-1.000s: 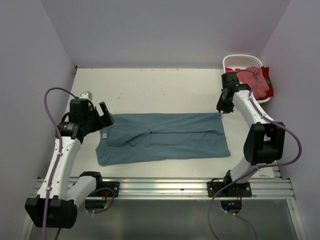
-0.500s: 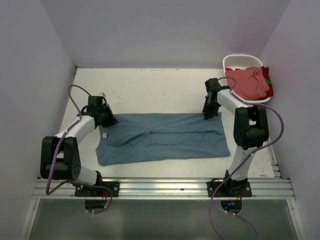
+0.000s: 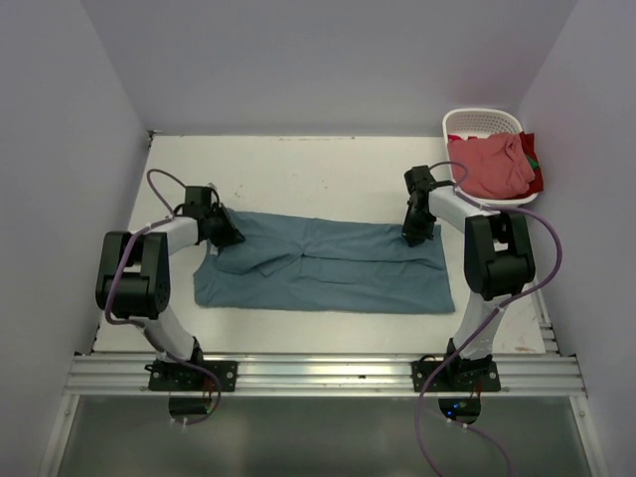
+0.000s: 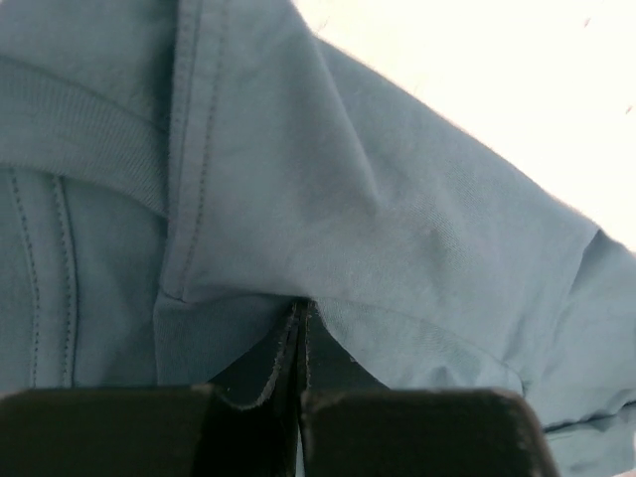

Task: Fold and stack the t-shirts
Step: Fold the tshirt

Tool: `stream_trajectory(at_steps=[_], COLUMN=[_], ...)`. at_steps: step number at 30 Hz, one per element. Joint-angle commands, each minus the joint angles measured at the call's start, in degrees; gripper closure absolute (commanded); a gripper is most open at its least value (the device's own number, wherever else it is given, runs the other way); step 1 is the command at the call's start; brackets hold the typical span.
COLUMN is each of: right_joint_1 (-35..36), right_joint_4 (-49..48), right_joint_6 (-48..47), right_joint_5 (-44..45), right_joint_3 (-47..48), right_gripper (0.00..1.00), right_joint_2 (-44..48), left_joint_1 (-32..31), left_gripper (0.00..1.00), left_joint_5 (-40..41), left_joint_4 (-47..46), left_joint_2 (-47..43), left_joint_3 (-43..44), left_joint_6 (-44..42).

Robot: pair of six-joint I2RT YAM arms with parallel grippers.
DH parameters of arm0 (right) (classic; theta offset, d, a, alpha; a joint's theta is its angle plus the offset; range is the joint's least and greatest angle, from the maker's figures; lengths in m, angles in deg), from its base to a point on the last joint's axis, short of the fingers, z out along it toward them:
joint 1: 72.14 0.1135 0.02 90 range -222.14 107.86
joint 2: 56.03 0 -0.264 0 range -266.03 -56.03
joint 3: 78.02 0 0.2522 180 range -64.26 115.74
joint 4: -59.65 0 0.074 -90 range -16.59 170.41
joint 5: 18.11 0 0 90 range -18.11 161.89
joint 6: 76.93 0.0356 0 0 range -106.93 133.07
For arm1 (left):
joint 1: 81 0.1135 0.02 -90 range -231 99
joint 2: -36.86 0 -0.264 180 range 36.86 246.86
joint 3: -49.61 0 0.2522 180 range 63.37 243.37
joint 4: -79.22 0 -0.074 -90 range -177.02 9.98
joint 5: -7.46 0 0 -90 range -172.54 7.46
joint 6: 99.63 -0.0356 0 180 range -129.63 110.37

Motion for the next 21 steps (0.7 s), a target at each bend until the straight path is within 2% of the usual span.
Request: stream_trajectory(at_steps=[1,3,5,10,15,21], right_joint_1=[2.80,4.13,5.97,10.53,16.86,25.56], right_joint_4=[-0.75,-0.84,-0.75,0.22,1.71,3.82], right_joint_6=[0.80,0.80,0.89,1.77,5.18,10.11], right_joint_5=[-0.12,-0.55,-2.21,-4.86,-8.72,-10.57], right_joint_3=[-5.11,-6.87,-9.68,-14.87,-17.68,-18.04], right_gripper=[1.00,1.00,1.00,1.00,1.00,1.00], right_joint_2=[-0.99,0.41,1.56,5.68,9.03,10.79], left_joint_1=[0.09,0.09,0.09,0.09,0.09,0.09], left_gripper=[1.00,1.00,1.00,1.00,1.00,0.98], left_joint_5=[2.84,2.67,0.83,-4.70,-9.90,-17.54], left_joint_4=[-1.22,-0.69,-0.87,3.95,3.09,4.15], left_joint_2=[8.38,11.97,14.88,28.67,38.95,50.46], left_joint_3=[5.62,9.68,16.35,35.22,45.72,62.92], left_joint_6=[1.49,1.49,0.80,-0.53,0.61,3.51])
